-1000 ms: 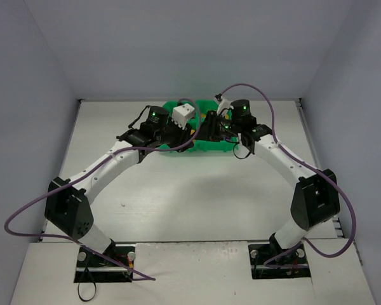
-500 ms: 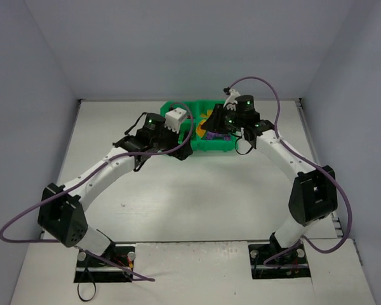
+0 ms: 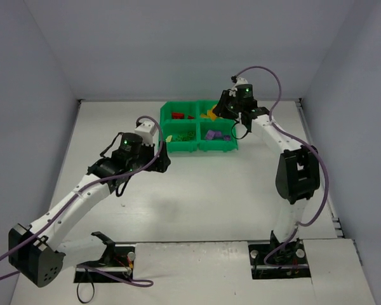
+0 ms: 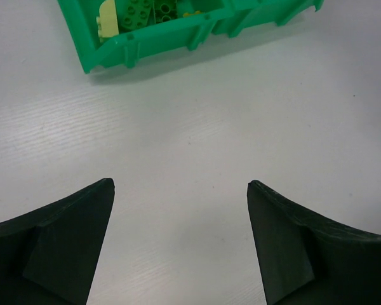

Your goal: Sort the legos into containers by color

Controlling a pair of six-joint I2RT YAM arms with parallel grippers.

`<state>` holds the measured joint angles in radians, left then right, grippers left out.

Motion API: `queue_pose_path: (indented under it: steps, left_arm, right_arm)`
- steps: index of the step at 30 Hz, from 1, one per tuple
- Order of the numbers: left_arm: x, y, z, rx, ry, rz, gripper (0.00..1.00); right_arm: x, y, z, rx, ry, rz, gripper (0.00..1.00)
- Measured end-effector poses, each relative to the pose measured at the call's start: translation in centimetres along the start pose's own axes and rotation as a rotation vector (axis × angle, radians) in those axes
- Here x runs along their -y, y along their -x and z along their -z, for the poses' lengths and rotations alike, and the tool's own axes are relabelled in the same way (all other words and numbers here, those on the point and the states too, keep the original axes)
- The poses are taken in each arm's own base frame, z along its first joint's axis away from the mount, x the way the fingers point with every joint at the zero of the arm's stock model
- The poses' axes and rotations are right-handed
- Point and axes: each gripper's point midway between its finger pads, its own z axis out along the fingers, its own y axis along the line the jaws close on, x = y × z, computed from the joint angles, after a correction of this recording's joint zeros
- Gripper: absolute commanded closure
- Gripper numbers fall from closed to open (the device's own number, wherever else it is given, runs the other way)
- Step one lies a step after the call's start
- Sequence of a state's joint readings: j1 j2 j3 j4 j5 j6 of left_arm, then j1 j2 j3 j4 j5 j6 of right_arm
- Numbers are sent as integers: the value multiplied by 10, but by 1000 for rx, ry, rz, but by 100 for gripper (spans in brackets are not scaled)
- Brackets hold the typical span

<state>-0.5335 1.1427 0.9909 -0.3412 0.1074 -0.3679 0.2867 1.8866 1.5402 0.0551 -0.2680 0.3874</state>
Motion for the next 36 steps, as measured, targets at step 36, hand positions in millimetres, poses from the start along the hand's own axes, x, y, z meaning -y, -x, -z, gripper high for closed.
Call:
queue_pose_path:
  steps: [36]
  left_arm:
    - [-8,0,37,77,43,112,3]
  right_arm:
    - [36,-6,-87,-15,-67,-28,100]
